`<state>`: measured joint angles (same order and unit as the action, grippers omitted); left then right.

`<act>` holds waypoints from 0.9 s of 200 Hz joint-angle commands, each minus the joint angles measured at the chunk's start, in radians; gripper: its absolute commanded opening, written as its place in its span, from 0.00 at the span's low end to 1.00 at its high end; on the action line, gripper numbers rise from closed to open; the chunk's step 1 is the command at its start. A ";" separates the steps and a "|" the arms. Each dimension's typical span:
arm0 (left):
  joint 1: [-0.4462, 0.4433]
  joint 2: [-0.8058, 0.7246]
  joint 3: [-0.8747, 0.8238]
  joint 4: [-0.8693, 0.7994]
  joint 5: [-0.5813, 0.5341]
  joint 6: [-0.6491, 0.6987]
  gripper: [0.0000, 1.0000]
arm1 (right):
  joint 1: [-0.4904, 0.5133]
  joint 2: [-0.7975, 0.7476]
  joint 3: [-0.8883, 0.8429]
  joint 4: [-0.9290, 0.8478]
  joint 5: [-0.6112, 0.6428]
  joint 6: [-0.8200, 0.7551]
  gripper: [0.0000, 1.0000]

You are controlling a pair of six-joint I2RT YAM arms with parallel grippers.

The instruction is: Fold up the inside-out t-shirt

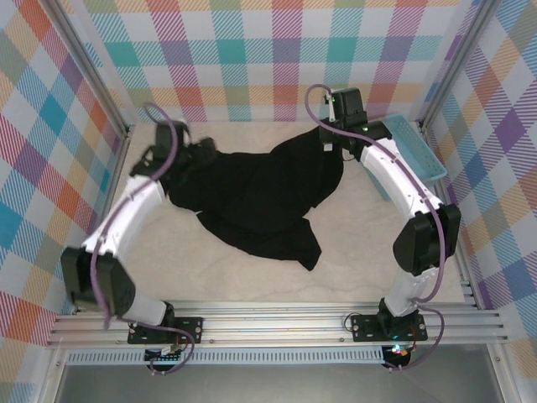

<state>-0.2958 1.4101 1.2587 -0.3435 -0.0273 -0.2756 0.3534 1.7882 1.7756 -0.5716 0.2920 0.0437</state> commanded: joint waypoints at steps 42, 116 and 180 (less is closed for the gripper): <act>-0.656 0.110 -0.300 0.321 0.122 0.247 0.74 | -0.109 0.052 0.016 -0.026 -0.125 0.051 0.00; -0.812 0.510 -0.051 0.163 0.038 0.420 0.68 | -0.152 0.022 -0.052 -0.016 -0.181 0.065 0.00; -0.764 0.451 -0.085 0.163 0.003 0.383 0.20 | -0.157 0.024 -0.048 -0.009 -0.195 0.066 0.01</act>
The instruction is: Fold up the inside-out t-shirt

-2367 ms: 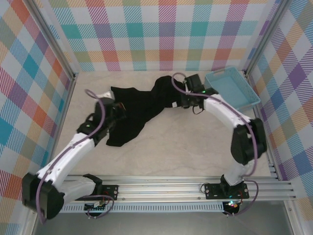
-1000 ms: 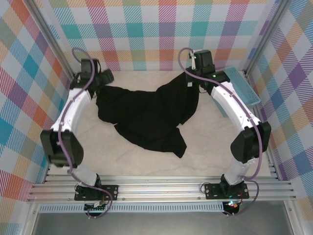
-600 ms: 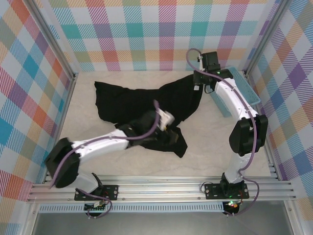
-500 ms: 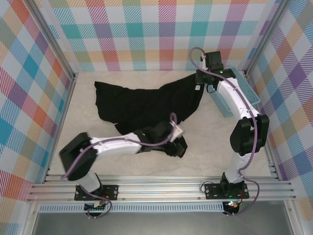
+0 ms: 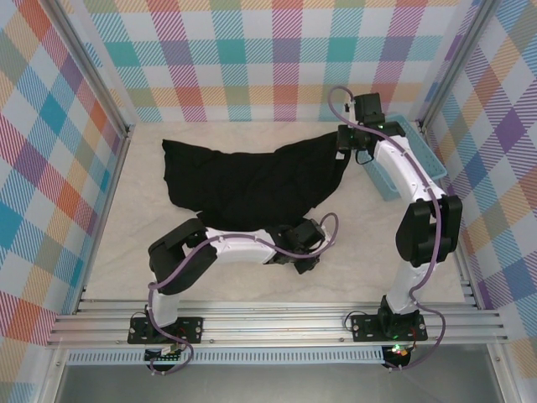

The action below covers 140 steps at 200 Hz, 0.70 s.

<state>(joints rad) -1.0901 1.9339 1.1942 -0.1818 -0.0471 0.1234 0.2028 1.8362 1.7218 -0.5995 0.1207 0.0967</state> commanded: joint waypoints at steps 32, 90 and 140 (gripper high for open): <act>0.047 -0.049 0.072 0.030 0.205 -0.065 0.17 | -0.005 0.087 0.091 -0.058 0.016 0.013 0.14; 0.238 -0.385 -0.155 0.051 0.211 -0.286 0.57 | 0.057 -0.181 -0.278 0.087 -0.095 0.077 0.64; 0.757 -0.689 -0.411 -0.022 0.055 -0.620 0.73 | 0.443 -0.329 -0.646 0.272 -0.314 0.080 0.67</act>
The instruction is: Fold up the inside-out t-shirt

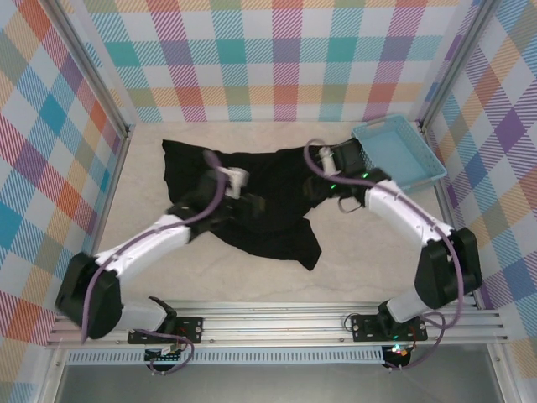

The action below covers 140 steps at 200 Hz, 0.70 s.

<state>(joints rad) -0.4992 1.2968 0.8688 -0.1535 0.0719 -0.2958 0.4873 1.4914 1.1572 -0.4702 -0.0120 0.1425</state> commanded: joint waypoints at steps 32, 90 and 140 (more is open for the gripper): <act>0.374 0.088 -0.054 0.046 -0.079 -0.251 0.75 | 0.310 0.171 -0.056 0.184 -0.200 0.064 0.68; 0.521 0.325 0.041 0.089 -0.087 -0.240 0.76 | 0.404 0.269 -0.039 0.150 -0.147 0.057 0.67; 0.557 0.422 0.076 0.106 -0.080 -0.215 0.76 | 0.418 0.336 -0.014 0.165 -0.106 0.037 0.67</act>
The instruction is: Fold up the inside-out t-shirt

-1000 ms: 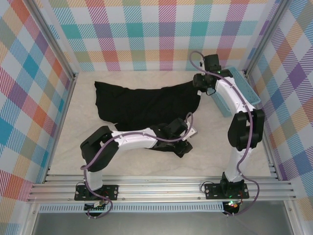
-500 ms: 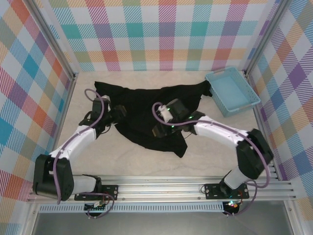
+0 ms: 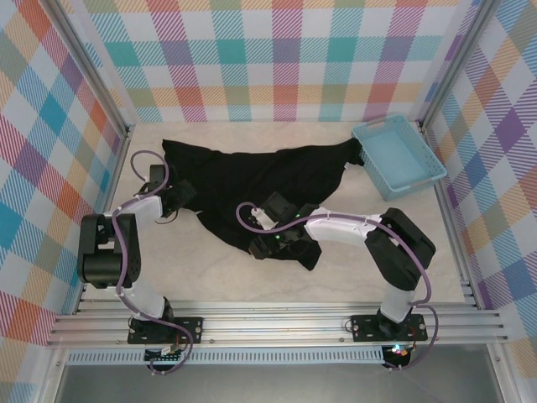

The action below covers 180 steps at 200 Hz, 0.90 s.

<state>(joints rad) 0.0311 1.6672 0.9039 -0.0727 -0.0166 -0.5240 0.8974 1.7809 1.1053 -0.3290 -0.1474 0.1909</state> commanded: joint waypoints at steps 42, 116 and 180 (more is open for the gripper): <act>0.032 0.135 0.124 -0.012 0.036 0.021 0.70 | 0.011 0.133 0.065 0.041 0.028 -0.015 0.61; 0.041 0.232 0.194 -0.094 0.175 0.039 0.38 | 0.010 0.140 0.057 0.048 0.092 0.008 0.11; 0.041 -0.114 0.103 -0.017 0.219 -0.031 0.01 | -0.097 -0.223 0.045 -0.100 0.216 -0.059 0.00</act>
<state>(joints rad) 0.0689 1.7935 1.0378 -0.1295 0.1242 -0.4999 0.8715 1.7855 1.1309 -0.3416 -0.0116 0.1879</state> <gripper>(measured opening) 0.059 0.047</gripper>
